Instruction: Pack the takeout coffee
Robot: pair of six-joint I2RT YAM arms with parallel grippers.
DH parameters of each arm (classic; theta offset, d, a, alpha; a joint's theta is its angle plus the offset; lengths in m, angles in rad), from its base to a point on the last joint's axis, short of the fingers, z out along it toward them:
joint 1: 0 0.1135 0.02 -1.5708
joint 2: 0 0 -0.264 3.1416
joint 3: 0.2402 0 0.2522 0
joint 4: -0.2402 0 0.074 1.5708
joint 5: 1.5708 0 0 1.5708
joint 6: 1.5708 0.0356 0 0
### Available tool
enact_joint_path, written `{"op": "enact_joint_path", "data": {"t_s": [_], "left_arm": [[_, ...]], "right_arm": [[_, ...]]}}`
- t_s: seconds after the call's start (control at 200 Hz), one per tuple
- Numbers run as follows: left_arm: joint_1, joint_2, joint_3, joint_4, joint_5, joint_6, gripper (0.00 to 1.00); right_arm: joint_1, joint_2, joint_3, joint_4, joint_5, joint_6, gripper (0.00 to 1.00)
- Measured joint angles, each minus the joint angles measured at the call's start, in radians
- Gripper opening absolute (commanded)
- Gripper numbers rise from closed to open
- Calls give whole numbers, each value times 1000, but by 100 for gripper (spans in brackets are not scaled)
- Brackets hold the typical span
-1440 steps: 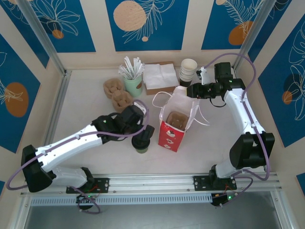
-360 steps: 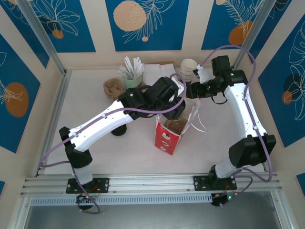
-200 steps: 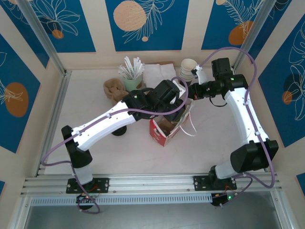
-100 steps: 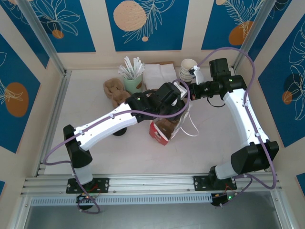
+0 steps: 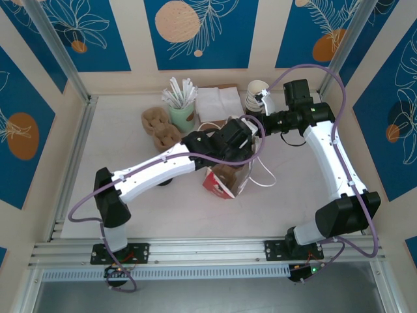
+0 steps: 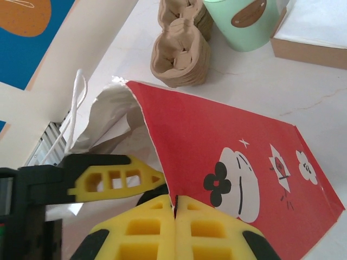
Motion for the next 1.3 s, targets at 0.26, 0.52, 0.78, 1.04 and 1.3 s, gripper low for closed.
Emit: {"op": "enact_joint_path", "data": {"t_s": [0.26,0.52,0.78,1.04,1.3], "left_arm": [[-2,2,-39,48,-47,22,61],[-2,2,-65,88,-84,32,61],[-6,1,-104,125,-104,30,60],[-5,-4,-159,124,-112,22,60],[-3,1,-168,134,-120,22,60]], "right_arm": [[-1,1,-19,19,-26,-34,4],[-3,17,-20,33,-39,-60,4],[-26,20,-20,35,-48,-60,4],[-46,20,-22,43,-73,-63,4],[-49,30,-22,45,-116,-63,4]]}}
